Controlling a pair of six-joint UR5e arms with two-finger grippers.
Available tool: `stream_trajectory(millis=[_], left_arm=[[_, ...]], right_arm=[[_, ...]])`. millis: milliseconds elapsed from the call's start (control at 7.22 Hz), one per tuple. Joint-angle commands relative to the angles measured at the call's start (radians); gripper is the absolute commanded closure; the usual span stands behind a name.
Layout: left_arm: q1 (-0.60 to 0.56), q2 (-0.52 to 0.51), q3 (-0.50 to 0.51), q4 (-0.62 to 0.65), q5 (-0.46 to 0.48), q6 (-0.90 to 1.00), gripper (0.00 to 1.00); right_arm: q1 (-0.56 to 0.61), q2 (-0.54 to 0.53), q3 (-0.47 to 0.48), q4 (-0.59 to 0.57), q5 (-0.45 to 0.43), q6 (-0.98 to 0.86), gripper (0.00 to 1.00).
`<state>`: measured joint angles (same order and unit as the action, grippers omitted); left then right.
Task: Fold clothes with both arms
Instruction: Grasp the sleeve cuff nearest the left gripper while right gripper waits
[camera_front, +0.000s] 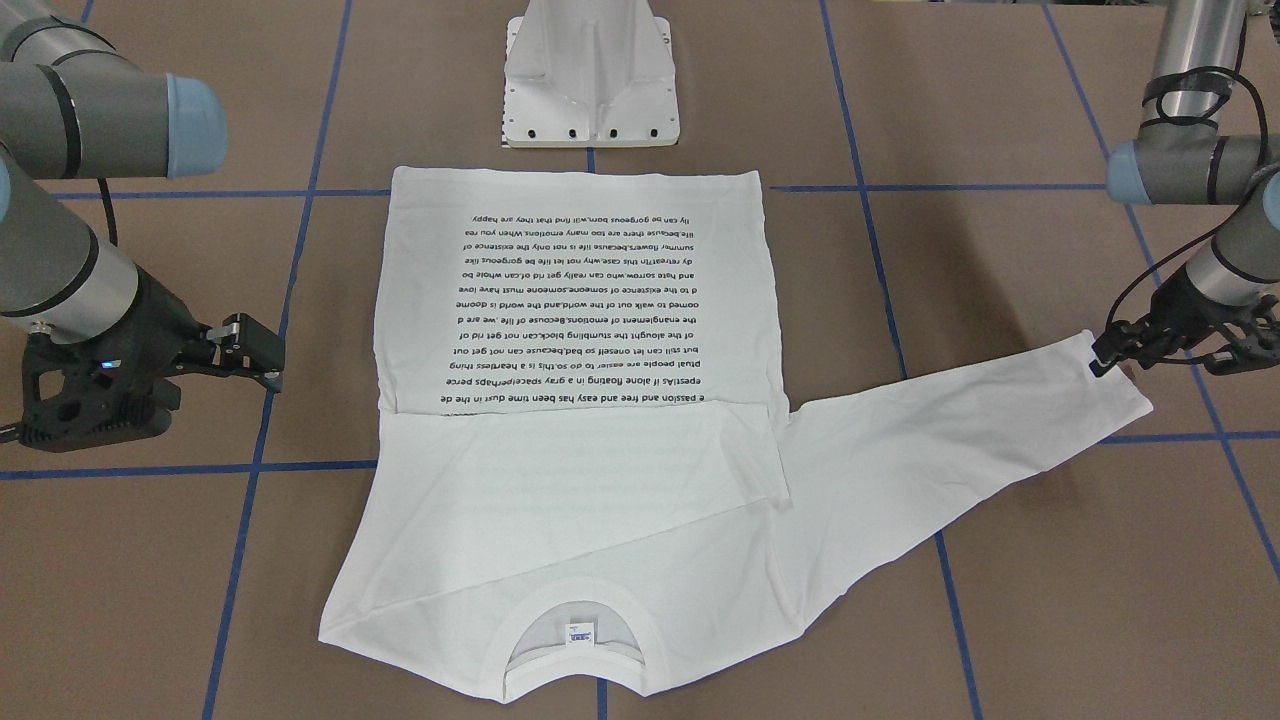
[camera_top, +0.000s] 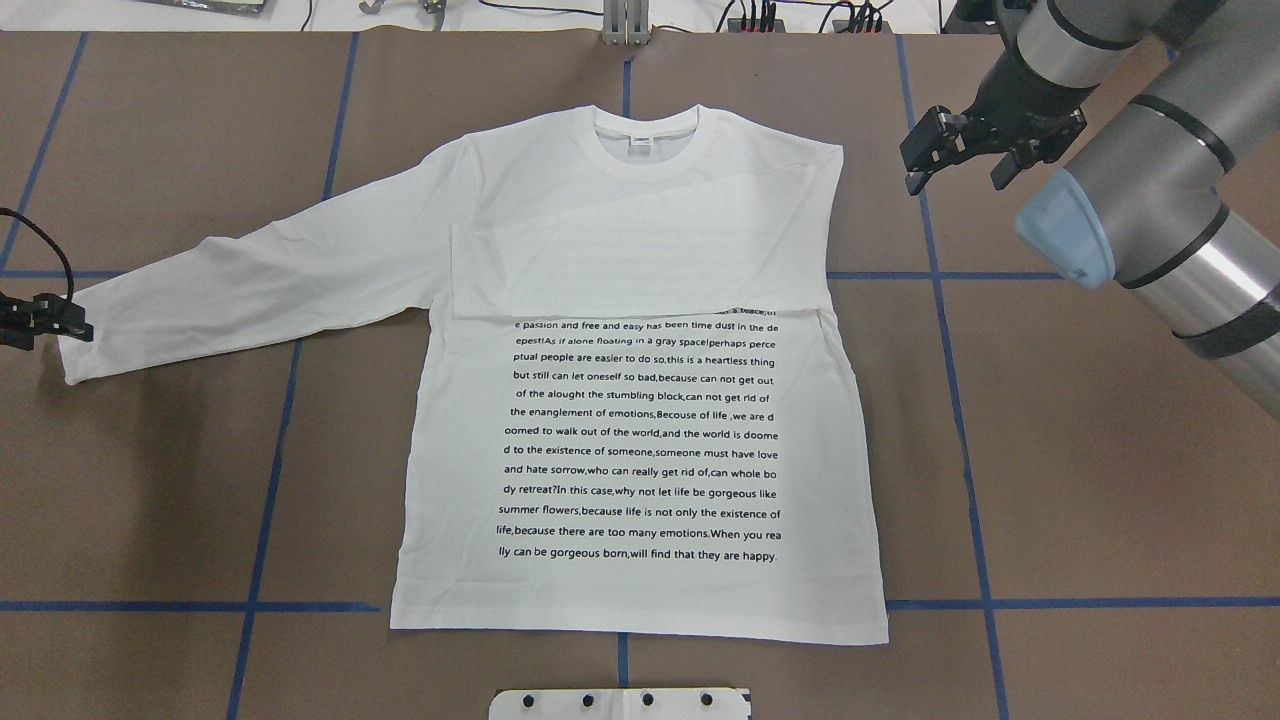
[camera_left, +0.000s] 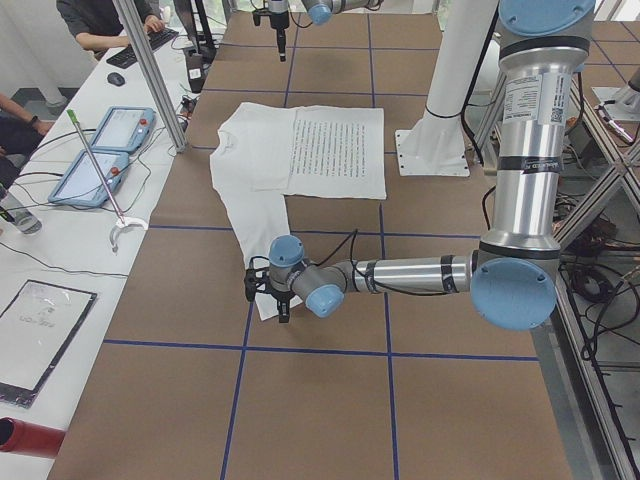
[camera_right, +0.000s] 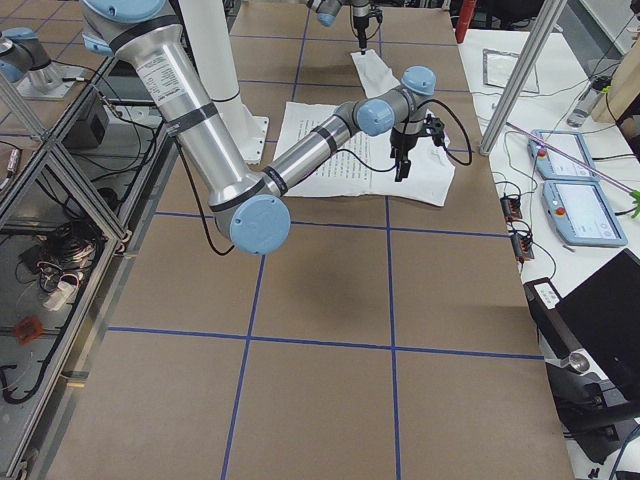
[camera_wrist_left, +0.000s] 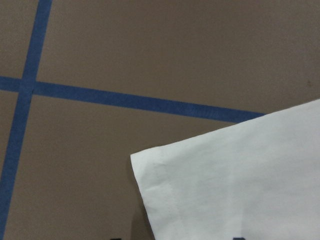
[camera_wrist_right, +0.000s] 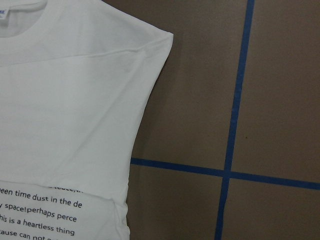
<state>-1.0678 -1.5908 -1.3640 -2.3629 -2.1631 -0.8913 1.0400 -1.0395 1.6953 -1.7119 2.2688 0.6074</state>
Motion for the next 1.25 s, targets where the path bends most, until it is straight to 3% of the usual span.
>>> stream_trajectory(millis=[0, 831, 1109], left_arm=[[0.0, 0.0, 0.002, 0.001, 0.0, -0.001, 0.3], [0.006, -0.005, 0.008, 0.002, 0.0, -0.001, 0.33], [0.008, -0.005, 0.006, 0.002, 0.0, -0.003, 0.39]], right_arm=[[0.0, -0.001, 0.0, 0.0, 0.0, 0.0, 0.0], [0.0, -0.001, 0.0, 0.0, 0.0, 0.0, 0.0], [0.0, -0.001, 0.0, 0.0, -0.002, 0.002, 0.0]])
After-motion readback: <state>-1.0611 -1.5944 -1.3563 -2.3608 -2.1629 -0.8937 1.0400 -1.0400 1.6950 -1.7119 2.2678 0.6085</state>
